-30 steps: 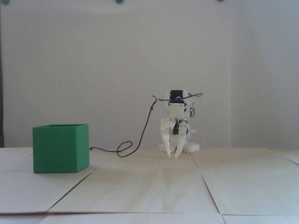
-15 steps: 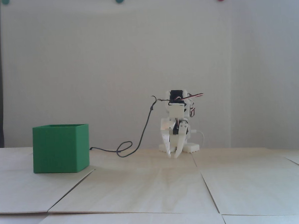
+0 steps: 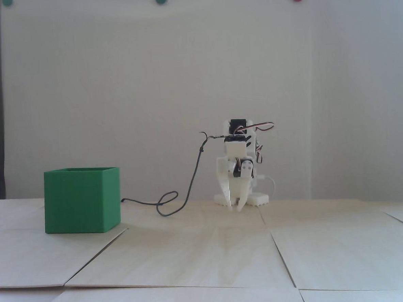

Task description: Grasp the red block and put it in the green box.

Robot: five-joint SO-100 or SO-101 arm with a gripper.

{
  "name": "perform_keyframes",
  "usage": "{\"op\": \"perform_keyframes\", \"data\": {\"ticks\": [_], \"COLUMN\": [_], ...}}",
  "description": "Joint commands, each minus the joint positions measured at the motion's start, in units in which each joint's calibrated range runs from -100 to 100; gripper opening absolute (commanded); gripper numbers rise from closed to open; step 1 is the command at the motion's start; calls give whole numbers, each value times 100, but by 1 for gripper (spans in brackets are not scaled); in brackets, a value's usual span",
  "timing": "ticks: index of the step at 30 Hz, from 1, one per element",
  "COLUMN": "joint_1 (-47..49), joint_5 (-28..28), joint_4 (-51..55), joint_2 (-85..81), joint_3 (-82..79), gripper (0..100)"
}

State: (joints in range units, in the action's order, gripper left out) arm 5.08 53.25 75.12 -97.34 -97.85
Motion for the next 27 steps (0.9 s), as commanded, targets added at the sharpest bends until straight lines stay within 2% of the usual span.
{"op": "perform_keyframes", "data": {"ticks": [1, 27], "joint_1": [-78, -46], "joint_5": [-5, -5], "joint_4": [84, 84], "joint_2": [-139, -147], "joint_3": [-100, -100], "gripper": [3, 3]}}
